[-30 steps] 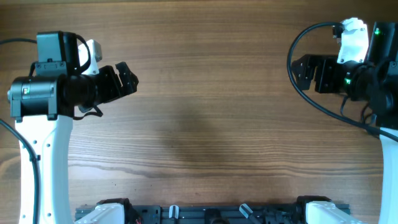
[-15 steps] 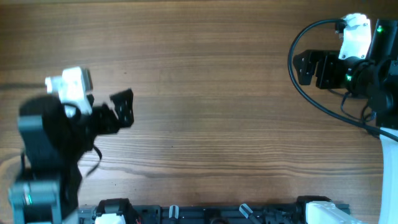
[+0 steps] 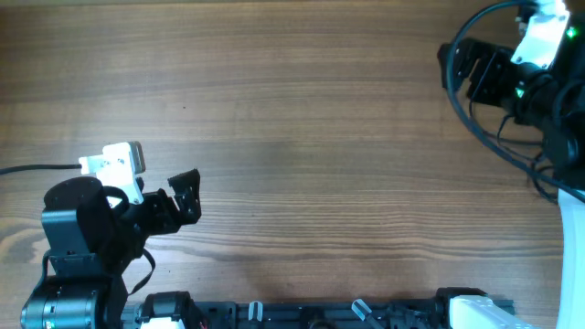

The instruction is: Untangle cables

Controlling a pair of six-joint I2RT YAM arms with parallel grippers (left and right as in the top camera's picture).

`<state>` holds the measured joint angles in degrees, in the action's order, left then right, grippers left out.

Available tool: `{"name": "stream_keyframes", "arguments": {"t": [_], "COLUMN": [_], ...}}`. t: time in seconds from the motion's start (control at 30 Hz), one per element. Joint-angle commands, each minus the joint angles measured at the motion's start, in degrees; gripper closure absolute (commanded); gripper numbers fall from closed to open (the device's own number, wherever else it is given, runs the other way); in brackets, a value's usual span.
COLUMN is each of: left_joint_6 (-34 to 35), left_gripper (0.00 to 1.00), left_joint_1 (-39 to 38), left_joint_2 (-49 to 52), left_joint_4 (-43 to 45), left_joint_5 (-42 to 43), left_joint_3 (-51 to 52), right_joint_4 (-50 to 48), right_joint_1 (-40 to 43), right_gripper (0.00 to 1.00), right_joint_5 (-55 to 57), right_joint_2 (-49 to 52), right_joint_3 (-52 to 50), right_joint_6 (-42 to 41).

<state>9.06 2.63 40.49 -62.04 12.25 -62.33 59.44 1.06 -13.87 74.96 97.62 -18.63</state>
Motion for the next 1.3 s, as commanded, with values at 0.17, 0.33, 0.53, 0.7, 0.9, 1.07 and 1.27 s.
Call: {"name": "stream_keyframes", "arguments": {"t": [0.17,0.33,0.53,0.7,0.9,1.07,1.27], "left_joint_6": [-0.74,-0.76,-0.74,-0.74,-0.74,-0.74,-0.74], "left_gripper": [0.0,0.0,0.0,0.0,0.0,0.0,0.0], "left_joint_1": [-0.02,-0.02,0.0,0.0,0.0,0.0,0.0], "left_joint_2": [-0.26,-0.26,-0.26,-0.26,-0.26,-0.26,-0.26], "left_joint_4": [-0.02,-0.02,-0.02,-0.02,-0.02,-0.02,-0.02], "left_joint_5": [-0.52,-0.52,-0.52,-0.52,-0.52,-0.52,-0.52], "left_joint_3": [0.46,0.46,0.46,0.46,0.46,0.46,0.46], "right_joint_4": [1.7,3.96,-9.42,-32.59,-48.78,-60.3,-62.49], "right_joint_1": [-0.09,-0.09,-2.82,-7.54,-7.52,-7.52,-7.45], "right_gripper": [0.0,0.0,0.0,0.0,0.0,0.0,0.0], "right_joint_5": [3.19,5.22,0.52,-0.26,-0.39,-0.33,0.98], "right_joint_2": [-0.28,-0.26,-2.69,-18.03,-40.06,-56.76,-69.31], "right_joint_3": [-0.13,-0.13,-6.64,-33.14,-62.51,-82.62,-94.2], "right_joint_6": [-31.12,-21.24,11.06,18.4,18.4,18.01,18.05]}}
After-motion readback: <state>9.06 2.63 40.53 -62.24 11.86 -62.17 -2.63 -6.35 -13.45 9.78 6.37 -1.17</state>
